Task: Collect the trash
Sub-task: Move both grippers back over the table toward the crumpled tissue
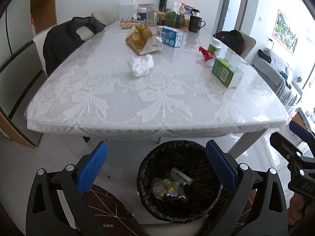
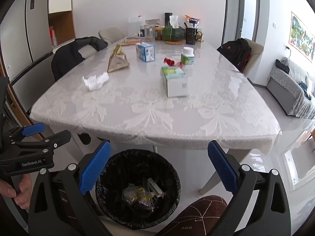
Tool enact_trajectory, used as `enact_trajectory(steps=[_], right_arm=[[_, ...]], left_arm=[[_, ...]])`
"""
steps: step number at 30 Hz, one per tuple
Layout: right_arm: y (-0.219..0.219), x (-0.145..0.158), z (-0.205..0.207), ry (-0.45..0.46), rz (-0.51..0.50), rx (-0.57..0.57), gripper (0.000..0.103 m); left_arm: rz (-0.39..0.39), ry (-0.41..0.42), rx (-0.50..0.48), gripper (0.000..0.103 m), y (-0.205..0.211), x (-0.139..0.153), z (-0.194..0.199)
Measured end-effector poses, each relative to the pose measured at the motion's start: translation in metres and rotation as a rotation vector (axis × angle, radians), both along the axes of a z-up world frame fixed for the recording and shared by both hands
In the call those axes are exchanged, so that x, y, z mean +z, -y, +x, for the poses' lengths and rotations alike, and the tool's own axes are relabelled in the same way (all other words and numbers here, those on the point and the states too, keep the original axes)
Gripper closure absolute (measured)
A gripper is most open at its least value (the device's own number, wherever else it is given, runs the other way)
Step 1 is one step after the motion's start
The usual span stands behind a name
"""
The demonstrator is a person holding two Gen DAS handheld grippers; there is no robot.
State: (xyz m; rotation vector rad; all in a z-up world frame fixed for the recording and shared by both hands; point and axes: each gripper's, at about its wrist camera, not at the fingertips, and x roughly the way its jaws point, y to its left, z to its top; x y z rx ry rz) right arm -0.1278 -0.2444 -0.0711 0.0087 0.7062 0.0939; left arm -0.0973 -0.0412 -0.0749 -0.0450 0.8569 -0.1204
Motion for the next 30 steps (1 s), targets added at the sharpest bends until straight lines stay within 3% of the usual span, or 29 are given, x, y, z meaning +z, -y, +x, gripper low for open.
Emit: enact_trajectory(steps=[13, 24, 30], right_arm=[[0.006, 0.013, 0.054, 0.0, -0.02, -0.025, 0.008], [0.019, -0.007, 0.134, -0.056, -0.018, -0.062, 0.009], [0.023, -0.016, 0.17, -0.109, -0.016, -0.072, 0.014]], left_arm=[[0.011, -0.015, 0.046, 0.006, -0.013, 0.018, 0.068], [0.048, -0.081, 0.066, 0.008, -0.019, 0.001, 0.146], [0.076, -0.115, 0.09, 0.01, -0.02, -0.012, 0.178]])
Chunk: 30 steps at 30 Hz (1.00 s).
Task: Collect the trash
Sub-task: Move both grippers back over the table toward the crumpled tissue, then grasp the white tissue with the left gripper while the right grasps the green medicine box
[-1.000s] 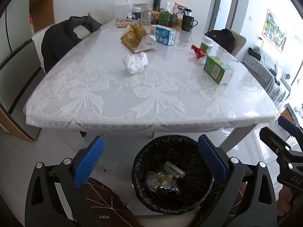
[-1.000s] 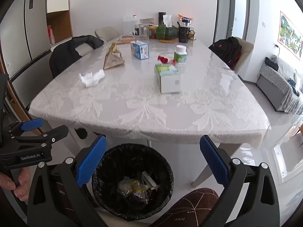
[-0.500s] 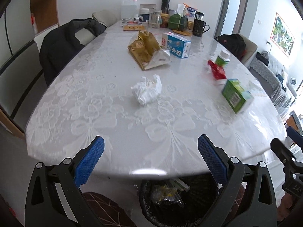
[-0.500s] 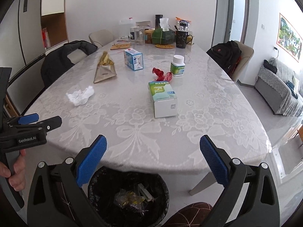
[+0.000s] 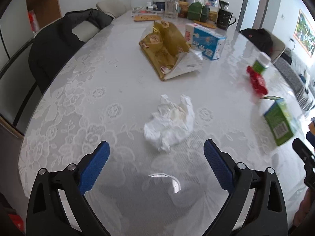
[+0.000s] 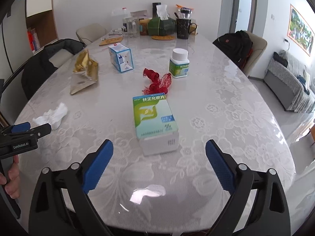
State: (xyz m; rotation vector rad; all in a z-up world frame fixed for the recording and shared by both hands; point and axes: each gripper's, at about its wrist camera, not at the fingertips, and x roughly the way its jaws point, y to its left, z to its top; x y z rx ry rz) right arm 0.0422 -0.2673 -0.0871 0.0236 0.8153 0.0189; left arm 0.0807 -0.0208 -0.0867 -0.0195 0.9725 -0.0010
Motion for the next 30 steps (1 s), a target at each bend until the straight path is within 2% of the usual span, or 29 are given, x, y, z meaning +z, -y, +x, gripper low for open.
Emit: enact_trajectory(steps=[7, 13, 16, 19, 30], right_arm=[[-0.004, -0.01, 0.022, -0.035, 0.004, 0.014, 0.028], [-0.005, -0.013, 0.031, -0.048, 0.015, 0.014, 0.046], [-0.006, -0.014, 0.032, -0.045, 0.007, 0.022, 0.054], [-0.007, -0.014, 0.031, -0.038, 0.007, 0.019, 0.055], [-0.01, -0.006, 0.003, -0.012, 0.015, 0.017, 0.055]], left_arm=[[-0.024, -0.037, 0.002, 0.02, -0.003, -0.009, 0.026], [-0.039, -0.051, -0.015, 0.038, 0.002, -0.012, 0.036], [-0.03, -0.049, -0.036, 0.054, 0.007, -0.01, 0.037], [-0.018, -0.056, -0.06, 0.083, 0.014, -0.008, 0.033], [0.002, 0.009, -0.092, 0.087, 0.024, 0.014, -0.005]])
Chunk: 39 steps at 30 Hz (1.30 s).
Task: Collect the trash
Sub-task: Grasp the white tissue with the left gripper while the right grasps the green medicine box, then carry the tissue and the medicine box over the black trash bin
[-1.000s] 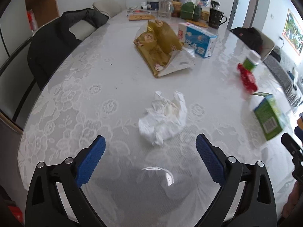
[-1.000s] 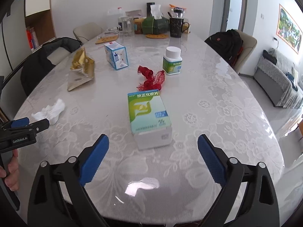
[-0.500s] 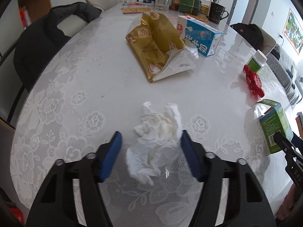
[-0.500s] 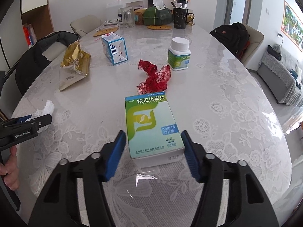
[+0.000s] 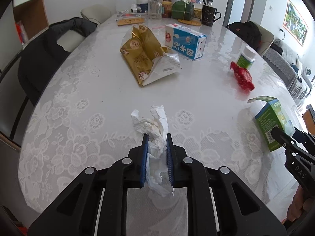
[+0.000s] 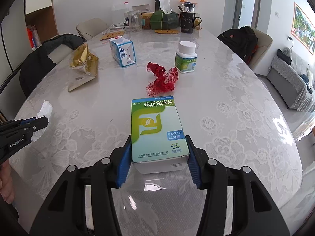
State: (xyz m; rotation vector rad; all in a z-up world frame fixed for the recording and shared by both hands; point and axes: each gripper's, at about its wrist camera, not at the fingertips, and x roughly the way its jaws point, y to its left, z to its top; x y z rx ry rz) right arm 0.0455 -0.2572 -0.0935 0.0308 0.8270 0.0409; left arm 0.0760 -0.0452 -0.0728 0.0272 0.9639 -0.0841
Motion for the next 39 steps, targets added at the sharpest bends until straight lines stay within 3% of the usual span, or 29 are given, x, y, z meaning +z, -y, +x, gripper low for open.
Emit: enact_trajectory(steps=[11, 23, 39], right_arm=[[-0.006, 0.012, -0.046, 0.048, 0.017, 0.001, 0.055], [-0.011, 0.023, -0.115, 0.114, 0.054, 0.014, 0.055], [-0.012, 0.029, -0.204, 0.155, 0.067, 0.065, 0.055]], left_arm=[[-0.024, 0.017, 0.002, 0.087, -0.007, 0.011, -0.047], [-0.054, 0.099, -0.037, 0.087, 0.002, 0.033, -0.126], [-0.059, 0.09, -0.057, 0.087, 0.012, 0.012, -0.201]])
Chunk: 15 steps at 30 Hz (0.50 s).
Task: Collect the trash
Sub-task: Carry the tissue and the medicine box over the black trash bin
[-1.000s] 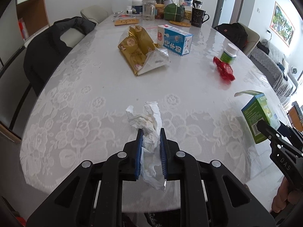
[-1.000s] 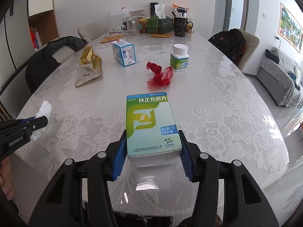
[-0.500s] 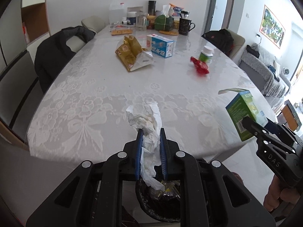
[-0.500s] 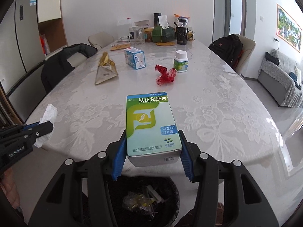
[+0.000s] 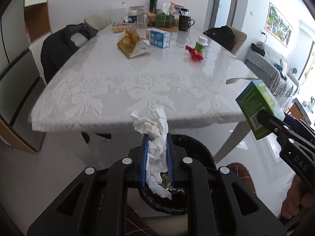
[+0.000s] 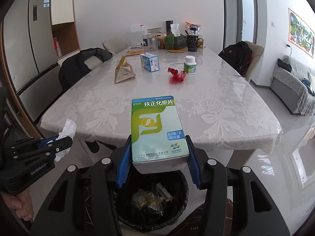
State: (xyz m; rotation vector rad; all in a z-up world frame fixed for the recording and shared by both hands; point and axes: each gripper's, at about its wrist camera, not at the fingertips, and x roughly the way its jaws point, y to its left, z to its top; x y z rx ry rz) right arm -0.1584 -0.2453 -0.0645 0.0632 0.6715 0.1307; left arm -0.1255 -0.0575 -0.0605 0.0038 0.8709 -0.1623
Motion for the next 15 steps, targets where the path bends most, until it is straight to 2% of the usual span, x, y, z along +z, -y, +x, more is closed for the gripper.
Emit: enact_trajectory(steps=[5, 15], right_arm=[[-0.004, -0.015, -0.01, -0.026, -0.001, 0.022, 0.055], [-0.008, -0.069, -0.017, -0.115, 0.015, 0.059, 0.055]], left_arm=[[-0.008, -0.031, 0.006, 0.087, 0.0, -0.02, -0.012], [-0.022, -0.105, 0.022, 0.087, -0.004, -0.072, -0.018]])
